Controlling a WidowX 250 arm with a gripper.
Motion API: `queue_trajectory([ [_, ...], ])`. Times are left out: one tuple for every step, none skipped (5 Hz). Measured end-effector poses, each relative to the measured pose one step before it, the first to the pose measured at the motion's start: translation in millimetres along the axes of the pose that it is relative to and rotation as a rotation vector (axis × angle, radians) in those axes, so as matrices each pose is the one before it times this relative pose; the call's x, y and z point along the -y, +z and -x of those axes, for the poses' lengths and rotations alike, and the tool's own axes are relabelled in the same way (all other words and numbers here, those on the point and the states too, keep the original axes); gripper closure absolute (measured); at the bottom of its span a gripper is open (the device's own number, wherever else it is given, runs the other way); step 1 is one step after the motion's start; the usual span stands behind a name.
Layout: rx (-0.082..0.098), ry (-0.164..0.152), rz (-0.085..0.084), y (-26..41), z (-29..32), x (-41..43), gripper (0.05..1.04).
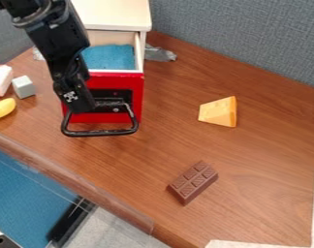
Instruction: Take the brown object on the table and put it in the drawer
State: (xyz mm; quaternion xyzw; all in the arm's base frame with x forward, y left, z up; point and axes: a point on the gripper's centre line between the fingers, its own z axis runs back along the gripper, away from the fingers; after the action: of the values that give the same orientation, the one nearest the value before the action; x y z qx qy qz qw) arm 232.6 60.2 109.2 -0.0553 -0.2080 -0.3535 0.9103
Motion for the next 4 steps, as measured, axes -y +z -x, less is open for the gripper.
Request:
queue_trajectory([
  [-0.0061,0.0145,0.0197,-4.69,2.43,3.47,0.084],
  [0.0042,0.0057,0.0463,-12.39,-9.71,27.54,0.084],
  [0.0096,0.0021,0.0244,-10.28,-10.63,27.98,0.084],
  [0.0219,0.0275,0.0001,-9.94,-14.95,27.65,0.084],
])
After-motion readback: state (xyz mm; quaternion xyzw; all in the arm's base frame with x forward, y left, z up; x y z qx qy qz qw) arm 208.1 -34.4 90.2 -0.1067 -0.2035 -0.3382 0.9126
